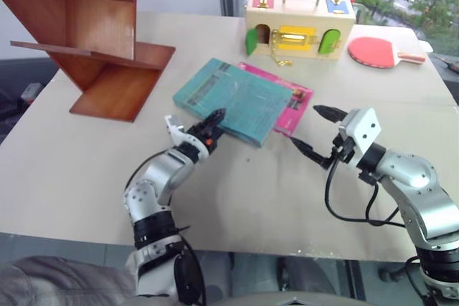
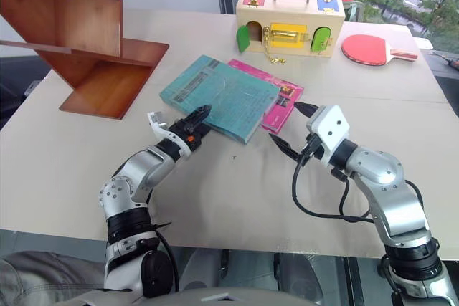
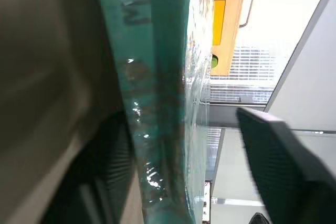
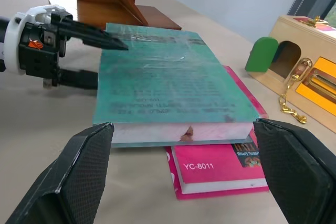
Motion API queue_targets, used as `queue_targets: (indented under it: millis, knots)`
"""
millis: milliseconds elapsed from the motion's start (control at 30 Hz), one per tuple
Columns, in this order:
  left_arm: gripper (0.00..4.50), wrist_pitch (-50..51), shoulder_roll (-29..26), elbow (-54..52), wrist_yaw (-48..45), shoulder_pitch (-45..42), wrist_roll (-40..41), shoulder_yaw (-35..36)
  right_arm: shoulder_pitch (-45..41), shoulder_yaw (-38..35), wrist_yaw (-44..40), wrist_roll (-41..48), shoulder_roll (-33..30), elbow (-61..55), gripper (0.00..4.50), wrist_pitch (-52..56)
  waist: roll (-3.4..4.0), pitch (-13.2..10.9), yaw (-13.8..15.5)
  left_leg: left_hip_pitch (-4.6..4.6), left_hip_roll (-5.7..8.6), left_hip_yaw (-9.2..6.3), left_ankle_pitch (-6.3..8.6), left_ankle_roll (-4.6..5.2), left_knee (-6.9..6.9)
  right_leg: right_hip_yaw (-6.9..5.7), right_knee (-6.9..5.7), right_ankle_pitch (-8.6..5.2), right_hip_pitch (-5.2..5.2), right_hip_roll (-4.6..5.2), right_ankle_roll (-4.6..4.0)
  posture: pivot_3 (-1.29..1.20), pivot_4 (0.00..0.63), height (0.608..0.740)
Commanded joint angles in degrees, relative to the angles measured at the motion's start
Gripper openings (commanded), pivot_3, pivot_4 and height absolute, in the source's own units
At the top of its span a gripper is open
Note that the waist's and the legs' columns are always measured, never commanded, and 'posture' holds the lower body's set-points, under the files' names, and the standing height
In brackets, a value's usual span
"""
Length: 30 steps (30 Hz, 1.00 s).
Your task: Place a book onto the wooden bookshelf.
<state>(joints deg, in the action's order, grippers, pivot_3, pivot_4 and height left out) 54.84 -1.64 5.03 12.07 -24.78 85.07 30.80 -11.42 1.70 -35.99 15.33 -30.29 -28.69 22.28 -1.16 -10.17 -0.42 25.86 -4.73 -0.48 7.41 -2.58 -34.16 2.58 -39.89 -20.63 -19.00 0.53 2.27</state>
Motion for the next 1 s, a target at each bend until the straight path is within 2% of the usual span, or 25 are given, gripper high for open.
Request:
queue_targets:
  millis: [33, 267, 400, 700, 800, 933, 1000]
  knots:
    - [3.83, -0.8, -0.8, 0.5, -1.5, -1.9, 1.2, -1.3, -1.0, -0.6, -0.4, 0.6, -0.2, -0.9, 4.48, -0.7, 0.00, 0.0, 0.0, 0.00, 0.00, 0.00, 0.00, 0.00, 0.00, 0.00, 0.00, 0.00, 0.00, 0.00, 0.00, 0.00, 0.150, 0.740]
    - [3.83, -1.5, -3.4, 8.5, -8.4, -7.9, -1.4, -2.6, -0.9, -0.1, -0.1, 0.2, -0.1, -1.2, 4.48, -0.8, -0.01, 0.0, 0.3, 0.04, 0.06, -0.05, 0.00, 0.00, 0.00, -0.05, 0.02, 0.00, -0.01, 0.02, 0.00, 0.00, 0.150, 0.740]
    - [3.83, -0.6, -4.2, 11.0, -11.1, -8.4, -2.1, -3.1, 1.2, -0.2, 0.1, -0.1, -0.1, -1.9, 4.48, -1.7, -0.01, 0.0, 0.3, 0.05, 0.05, -0.05, 0.00, 0.00, 0.05, -0.05, 0.05, -0.01, -0.03, 0.01, 0.00, 0.00, 0.150, 0.740]
    - [3.83, -2.7, -4.9, 21.8, -19.3, -10.0, -9.1, -3.1, 1.3, -0.1, 0.1, -0.4, 0.2, -0.1, 4.48, -2.9, 0.03, 0.0, 0.2, -0.05, 0.07, -0.06, 0.00, 0.00, 0.03, -0.07, -0.01, -0.01, 0.05, 0.03, 0.01, 0.00, 0.150, 0.740]
    - [3.13, -4.4, -4.8, 26.0, -22.4, -12.0, -11.4, -2.6, 0.5, -0.3, -0.1, -0.4, 0.1, 0.5, 4.48, -2.9, 0.11, 0.1, 0.3, -0.09, 0.08, -0.09, 0.00, 0.00, 0.03, -0.10, -0.01, -0.01, 0.08, 0.04, 0.01, 0.00, 0.150, 0.740]
    - [1.09, -5.2, -5.0, 29.8, -25.6, -14.3, -13.6, -1.7, -0.1, -0.7, -0.3, -0.4, -0.1, 0.9, 4.48, -3.3, 0.14, 0.1, 0.3, -0.17, 0.09, -0.13, 0.01, 0.01, 0.03, -0.14, -0.02, -0.01, 0.20, 0.04, 0.02, 0.00, 0.150, 0.740]
    - [0.44, -5.1, -5.3, 31.1, -26.7, -15.0, -14.3, -1.4, -0.5, -0.9, -0.4, -0.3, -0.3, 1.0, 4.48, -3.2, 0.15, 0.1, 0.3, -0.16, 0.09, -0.15, 0.01, 0.01, 0.03, -0.16, -0.02, -0.01, 0.21, 0.04, 0.02, 0.00, 0.150, 0.740]
